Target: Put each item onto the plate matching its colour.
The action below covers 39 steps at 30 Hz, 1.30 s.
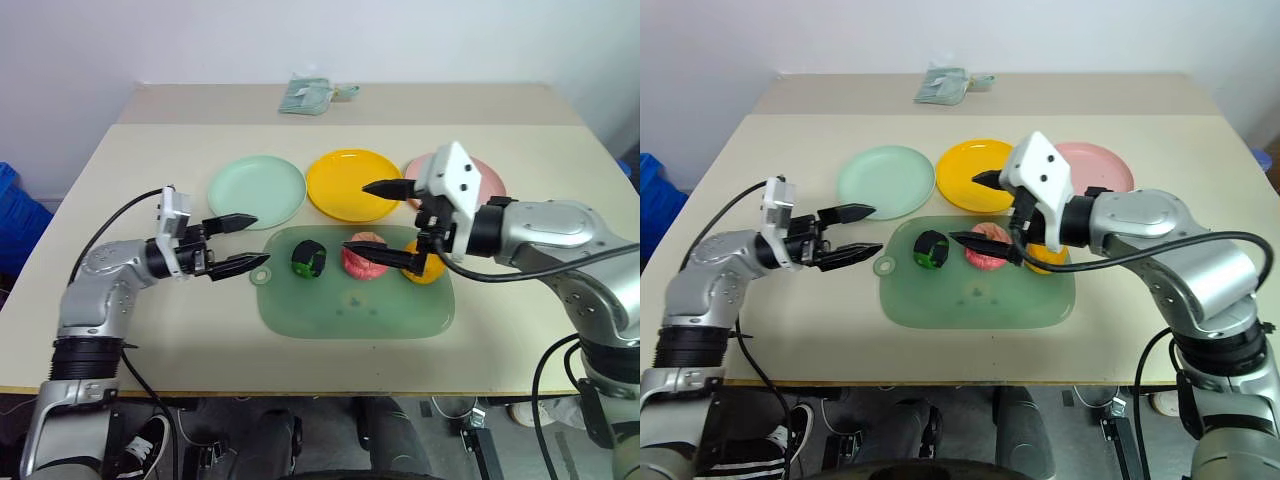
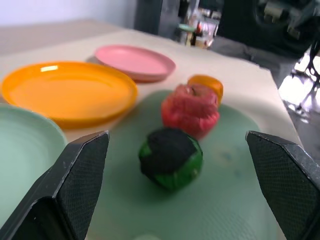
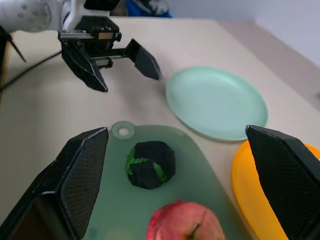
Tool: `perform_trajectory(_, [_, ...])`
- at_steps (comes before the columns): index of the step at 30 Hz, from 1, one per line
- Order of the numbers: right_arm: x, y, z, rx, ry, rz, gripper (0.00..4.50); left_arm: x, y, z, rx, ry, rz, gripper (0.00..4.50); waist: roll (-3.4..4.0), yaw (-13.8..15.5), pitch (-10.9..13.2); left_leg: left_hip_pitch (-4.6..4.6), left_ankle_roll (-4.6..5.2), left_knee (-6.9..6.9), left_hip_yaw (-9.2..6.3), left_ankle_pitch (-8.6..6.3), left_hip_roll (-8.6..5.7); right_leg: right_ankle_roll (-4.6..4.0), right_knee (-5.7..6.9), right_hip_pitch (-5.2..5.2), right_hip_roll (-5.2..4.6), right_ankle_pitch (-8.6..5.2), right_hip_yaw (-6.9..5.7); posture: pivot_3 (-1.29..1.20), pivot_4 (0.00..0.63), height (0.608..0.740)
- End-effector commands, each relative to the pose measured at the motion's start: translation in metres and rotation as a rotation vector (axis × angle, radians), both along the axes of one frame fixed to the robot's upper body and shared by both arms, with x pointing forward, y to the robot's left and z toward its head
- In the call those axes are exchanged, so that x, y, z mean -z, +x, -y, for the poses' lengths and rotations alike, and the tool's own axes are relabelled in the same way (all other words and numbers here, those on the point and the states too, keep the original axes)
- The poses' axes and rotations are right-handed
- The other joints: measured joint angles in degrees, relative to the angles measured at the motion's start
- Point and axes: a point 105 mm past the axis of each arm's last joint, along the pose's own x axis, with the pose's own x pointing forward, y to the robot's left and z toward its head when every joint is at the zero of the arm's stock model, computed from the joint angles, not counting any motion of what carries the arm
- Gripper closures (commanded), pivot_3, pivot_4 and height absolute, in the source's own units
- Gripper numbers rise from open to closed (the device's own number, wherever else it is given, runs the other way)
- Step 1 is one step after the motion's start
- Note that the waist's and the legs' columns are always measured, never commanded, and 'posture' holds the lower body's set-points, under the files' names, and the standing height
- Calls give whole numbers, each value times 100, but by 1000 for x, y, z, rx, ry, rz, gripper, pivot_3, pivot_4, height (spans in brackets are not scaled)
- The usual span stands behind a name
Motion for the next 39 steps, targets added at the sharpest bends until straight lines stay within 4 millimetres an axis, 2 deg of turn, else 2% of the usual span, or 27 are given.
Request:
perform_trajectory(1, [-15,-3,-17,-9,16,94,49,0,1,2,2,11,21,0,-1,-1,0,0,2,0,0,-1,0,0,0,0,1,0,0,0,150,740])
perform_trajectory(2, [-16,-3,-22,-10,34,98,49,2,0,4,5,9,25,0,-1,-9,0,0,2,-1,0,-1,2,0,-1,-1,3,0,0,0,150,740])
perform_trajectory(5, [-16,1,-21,10,65,108,49,3,-3,21,22,-11,19,0,0,-32,0,0,1,-9,0,-1,5,0,0,-6,6,0,0,0,150,740])
perform_trajectory(10, [-9,2,-18,27,65,128,49,16,9,27,-97,65,94,0,-2,-48,-1,5,1,-3,-1,-1,1,0,-1,5,3,0,0,0,150,740])
perform_trajectory(13, [-9,4,-21,34,86,134,49,20,3,34,-91,68,73,0,-2,-89,-1,6,1,-4,-1,-1,3,0,1,4,5,0,0,0,150,740])
perform_trajectory(21, [-8,7,-26,26,115,160,49,25,-3,41,-123,52,81,0,-2,-83,-1,11,-1,-5,-2,0,7,0,1,3,8,0,0,0,150,740])
perform_trajectory(27, [-10,8,-27,24,123,169,49,31,6,37,-195,48,83,0,-2,-82,-1,10,-1,-6,-2,1,6,0,1,3,8,0,0,0,150,740])
perform_trajectory(32, [-10,8,-27,19,123,166,49,42,9,41,-177,51,51,0,-2,-84,-1,10,-1,-6,-2,1,6,0,0,3,8,0,0,0,150,740])
perform_trajectory(35, [-10,8,-26,23,120,168,49,47,3,48,-139,39,19,0,-2,-83,-1,10,-1,-6,-2,1,6,0,1,3,8,0,0,0,150,740])
perform_trajectory(39, [-11,9,-26,24,122,169,49,47,1,54,-129,24,11,0,-2,-84,-1,10,-1,-6,-2,1,6,0,1,4,8,0,0,0,150,740])
